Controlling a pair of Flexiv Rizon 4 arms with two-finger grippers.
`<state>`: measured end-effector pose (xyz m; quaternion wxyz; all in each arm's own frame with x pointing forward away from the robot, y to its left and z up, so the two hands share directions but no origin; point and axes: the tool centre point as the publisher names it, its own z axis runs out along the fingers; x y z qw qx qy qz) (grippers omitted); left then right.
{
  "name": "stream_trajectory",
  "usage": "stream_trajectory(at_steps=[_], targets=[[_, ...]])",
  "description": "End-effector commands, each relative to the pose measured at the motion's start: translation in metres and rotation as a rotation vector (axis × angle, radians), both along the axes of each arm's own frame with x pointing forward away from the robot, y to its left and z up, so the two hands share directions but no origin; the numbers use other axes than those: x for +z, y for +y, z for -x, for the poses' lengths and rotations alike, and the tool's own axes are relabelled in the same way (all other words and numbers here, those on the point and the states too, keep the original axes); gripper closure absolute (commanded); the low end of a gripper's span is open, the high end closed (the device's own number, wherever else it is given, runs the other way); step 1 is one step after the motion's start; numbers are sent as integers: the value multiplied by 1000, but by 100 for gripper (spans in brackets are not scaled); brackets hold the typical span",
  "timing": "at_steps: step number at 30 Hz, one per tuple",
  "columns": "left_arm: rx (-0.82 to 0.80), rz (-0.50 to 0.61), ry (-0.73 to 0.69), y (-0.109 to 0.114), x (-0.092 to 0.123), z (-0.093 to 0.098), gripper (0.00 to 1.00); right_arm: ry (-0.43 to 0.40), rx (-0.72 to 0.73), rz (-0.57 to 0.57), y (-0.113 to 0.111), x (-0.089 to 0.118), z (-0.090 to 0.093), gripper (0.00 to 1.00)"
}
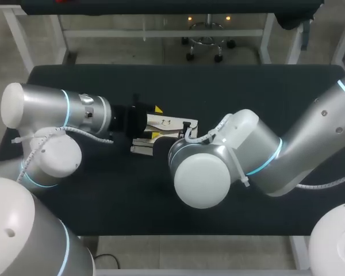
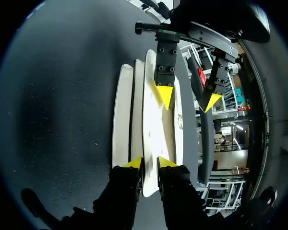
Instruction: Pick up the bag, open it, inspect its contents, close it, and place it on the opposite side
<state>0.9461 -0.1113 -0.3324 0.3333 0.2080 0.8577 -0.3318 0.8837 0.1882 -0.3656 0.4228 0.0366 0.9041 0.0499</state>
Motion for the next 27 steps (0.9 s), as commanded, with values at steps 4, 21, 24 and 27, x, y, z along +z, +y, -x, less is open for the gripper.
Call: stream_trajectory(at_steps=[4, 21, 24, 27], targets=[[-2, 14, 3, 7, 17, 12, 0, 13, 53, 0, -2, 9, 2, 0], [79, -49, 165, 31, 42, 15, 0, 132, 98, 20, -12, 49, 1, 0], [80, -73, 204, 37, 45, 19, 0, 155, 110, 7, -15, 57, 1, 0], [98, -96, 276, 44, 49, 23, 0, 198, 119, -14, -19, 64, 0, 0]])
